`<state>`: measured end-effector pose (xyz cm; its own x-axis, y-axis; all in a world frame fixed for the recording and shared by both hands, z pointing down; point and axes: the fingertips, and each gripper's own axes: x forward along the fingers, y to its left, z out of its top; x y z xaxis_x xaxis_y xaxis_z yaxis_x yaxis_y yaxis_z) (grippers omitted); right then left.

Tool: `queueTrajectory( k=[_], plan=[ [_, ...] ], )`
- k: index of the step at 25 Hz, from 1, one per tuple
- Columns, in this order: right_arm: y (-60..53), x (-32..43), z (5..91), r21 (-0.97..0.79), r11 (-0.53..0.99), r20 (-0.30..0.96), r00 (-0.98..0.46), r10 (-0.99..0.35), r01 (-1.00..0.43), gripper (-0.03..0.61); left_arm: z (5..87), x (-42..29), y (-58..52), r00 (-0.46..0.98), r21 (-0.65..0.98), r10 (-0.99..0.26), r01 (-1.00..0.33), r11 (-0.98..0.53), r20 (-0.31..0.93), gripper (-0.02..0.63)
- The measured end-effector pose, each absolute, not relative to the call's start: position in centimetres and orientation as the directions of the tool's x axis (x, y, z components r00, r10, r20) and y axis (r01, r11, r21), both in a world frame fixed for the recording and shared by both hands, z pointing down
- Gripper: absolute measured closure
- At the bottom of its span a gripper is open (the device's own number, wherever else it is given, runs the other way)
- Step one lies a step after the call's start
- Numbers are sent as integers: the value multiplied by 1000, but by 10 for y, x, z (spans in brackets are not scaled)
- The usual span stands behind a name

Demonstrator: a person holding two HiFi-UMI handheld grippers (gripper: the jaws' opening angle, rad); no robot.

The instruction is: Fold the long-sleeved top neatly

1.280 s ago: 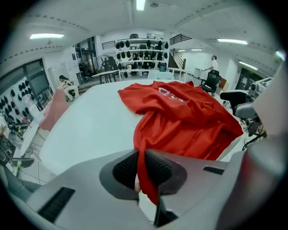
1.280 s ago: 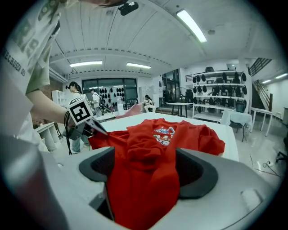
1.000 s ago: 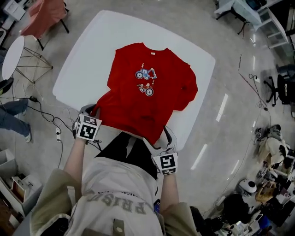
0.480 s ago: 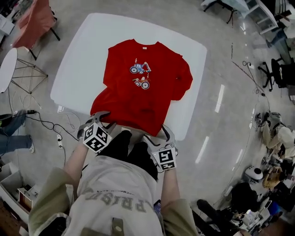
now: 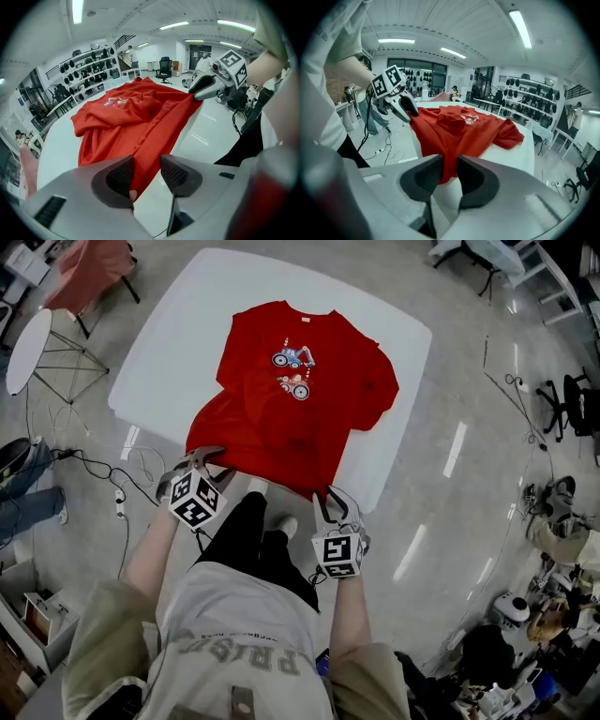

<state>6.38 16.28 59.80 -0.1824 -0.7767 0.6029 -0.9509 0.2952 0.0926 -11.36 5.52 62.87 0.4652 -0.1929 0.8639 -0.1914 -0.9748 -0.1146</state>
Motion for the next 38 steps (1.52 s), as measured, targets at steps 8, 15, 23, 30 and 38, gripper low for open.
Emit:
queueTrajectory(
  k=[8,15,23,30,38],
  plan=[
    [176,66,610,48,341,626,-238,-743,-939,482,633,-114,73,451,-92,-172,-194,-977,876,431],
    [155,95,565,-159,167,518,-226,-825,-973,308,565,-59,69,615,-68,-163,-175,-982,772,423],
    [101,167,541,-101,-15,500,-38,-865,-995,307,527,49,62,765,68,-49,-120,-990,642,400],
    [49,212,560,-178,-102,558,-15,-830,-979,308,521,104,58,773,93,-87,-186,-978,629,371],
    [3,215,590,-229,-13,617,-135,-775,-973,308,530,125,51,726,94,-227,-373,-923,649,321]
  ],
)
